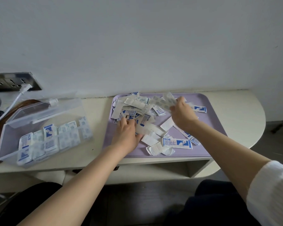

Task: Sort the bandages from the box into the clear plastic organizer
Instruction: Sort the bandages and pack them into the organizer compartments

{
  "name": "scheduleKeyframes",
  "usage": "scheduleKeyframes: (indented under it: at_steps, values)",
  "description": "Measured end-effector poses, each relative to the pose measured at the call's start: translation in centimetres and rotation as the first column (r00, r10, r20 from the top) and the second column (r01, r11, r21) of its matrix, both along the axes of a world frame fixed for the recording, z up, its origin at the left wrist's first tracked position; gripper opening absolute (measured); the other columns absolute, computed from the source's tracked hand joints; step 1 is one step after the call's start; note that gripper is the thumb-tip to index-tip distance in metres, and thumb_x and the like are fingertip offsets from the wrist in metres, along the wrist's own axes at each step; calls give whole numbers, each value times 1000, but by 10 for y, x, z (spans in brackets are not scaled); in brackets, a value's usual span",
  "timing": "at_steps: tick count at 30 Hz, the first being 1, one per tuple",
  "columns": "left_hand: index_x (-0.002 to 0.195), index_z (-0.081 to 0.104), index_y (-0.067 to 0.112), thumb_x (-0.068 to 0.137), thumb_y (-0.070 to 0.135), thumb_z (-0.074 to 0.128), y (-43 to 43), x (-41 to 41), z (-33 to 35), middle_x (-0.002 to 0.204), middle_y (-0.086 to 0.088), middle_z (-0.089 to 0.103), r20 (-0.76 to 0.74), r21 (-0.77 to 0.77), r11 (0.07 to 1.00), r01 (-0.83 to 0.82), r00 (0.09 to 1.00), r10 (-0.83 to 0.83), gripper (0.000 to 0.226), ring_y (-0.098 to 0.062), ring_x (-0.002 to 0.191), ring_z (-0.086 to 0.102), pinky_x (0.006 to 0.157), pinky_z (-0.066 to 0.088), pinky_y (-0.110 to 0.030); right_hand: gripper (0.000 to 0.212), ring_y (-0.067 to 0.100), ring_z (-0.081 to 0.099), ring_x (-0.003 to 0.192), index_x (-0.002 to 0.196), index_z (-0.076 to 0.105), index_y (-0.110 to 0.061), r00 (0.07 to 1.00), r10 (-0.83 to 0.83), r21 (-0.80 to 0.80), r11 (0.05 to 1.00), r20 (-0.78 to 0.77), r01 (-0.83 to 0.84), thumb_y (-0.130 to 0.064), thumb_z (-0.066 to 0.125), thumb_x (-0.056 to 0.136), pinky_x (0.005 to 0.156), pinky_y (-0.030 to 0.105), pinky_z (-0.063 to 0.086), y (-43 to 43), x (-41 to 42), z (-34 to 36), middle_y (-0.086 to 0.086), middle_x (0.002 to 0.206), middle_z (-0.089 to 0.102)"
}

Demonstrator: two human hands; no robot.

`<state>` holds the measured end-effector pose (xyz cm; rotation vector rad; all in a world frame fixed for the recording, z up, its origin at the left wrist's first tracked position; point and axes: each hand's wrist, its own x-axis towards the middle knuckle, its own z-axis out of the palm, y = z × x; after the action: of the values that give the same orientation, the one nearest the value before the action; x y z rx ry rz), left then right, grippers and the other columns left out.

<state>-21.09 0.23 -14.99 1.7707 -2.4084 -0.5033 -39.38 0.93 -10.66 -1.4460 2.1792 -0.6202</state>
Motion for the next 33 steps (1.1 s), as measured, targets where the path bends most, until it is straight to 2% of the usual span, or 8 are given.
scheduleKeyframes:
  at_steps: [4,8,12,19,24,28,31,33]
  values:
    - [128,41,11,94,34,51,5,9,1,135,-11,35,48,-62,997,-41,998,44,42,-26,127,33,99,26,-28,22,31,50,81,111,42,5,973,-40,-99,993,229,65,-8,42,94,66,36,35,-8,10,-2,18,91,52]
    - [131,40,11,96,36,44,7,10,1,133,-12,38,116,-101,992,-69,990,81,43,-27,124,35,102,27,-30,19,18,50,59,74,48,-6,920,-6,168,984,391,-64,-10,48,92,56,26,44,-7,29,-12,8,69,53]
    - [132,40,7,96,34,45,9,6,1,133,-14,39,127,-110,988,-112,984,125,45,-29,123,36,102,27,-30,21,14,40,58,82,44,-5,911,46,319,929,409,-190,-18,42,98,51,22,36,-2,48,-11,5,70,42]
    - [123,51,13,96,28,47,4,9,1,131,-8,46,34,-96,992,-78,996,82,32,-26,123,38,99,29,-30,34,15,33,51,62,36,-8,929,32,302,941,369,-152,-13,49,93,45,23,28,-14,61,-21,5,59,35]
    - [116,56,14,94,27,48,0,12,-1,124,-7,52,1,-93,993,-77,997,78,27,-25,117,44,97,33,-31,32,22,48,76,63,42,-11,961,80,293,943,264,-159,-21,58,90,59,26,38,-21,68,-28,6,70,49]
    - [120,55,17,94,29,49,1,16,-1,126,-7,49,-20,-71,997,-41,999,40,30,-26,122,40,102,32,-32,35,23,51,70,61,41,-12,980,105,244,959,171,-145,-24,55,90,54,27,38,-23,61,-27,7,71,51]
    - [128,49,16,94,26,48,4,21,-2,129,-9,43,8,-38,999,0,1000,0,36,-29,126,35,104,31,-35,25,33,47,109,79,52,-9,989,142,152,979,-40,-134,-30,50,93,85,35,41,-23,54,-22,17,108,57]
    - [131,46,14,94,23,48,7,25,-2,131,-9,42,-16,-22,999,27,1000,-27,38,-27,126,36,105,31,-35,28,34,40,116,100,59,-5,979,134,51,991,-156,-128,-30,47,95,93,38,35,-22,49,-18,17,119,52]
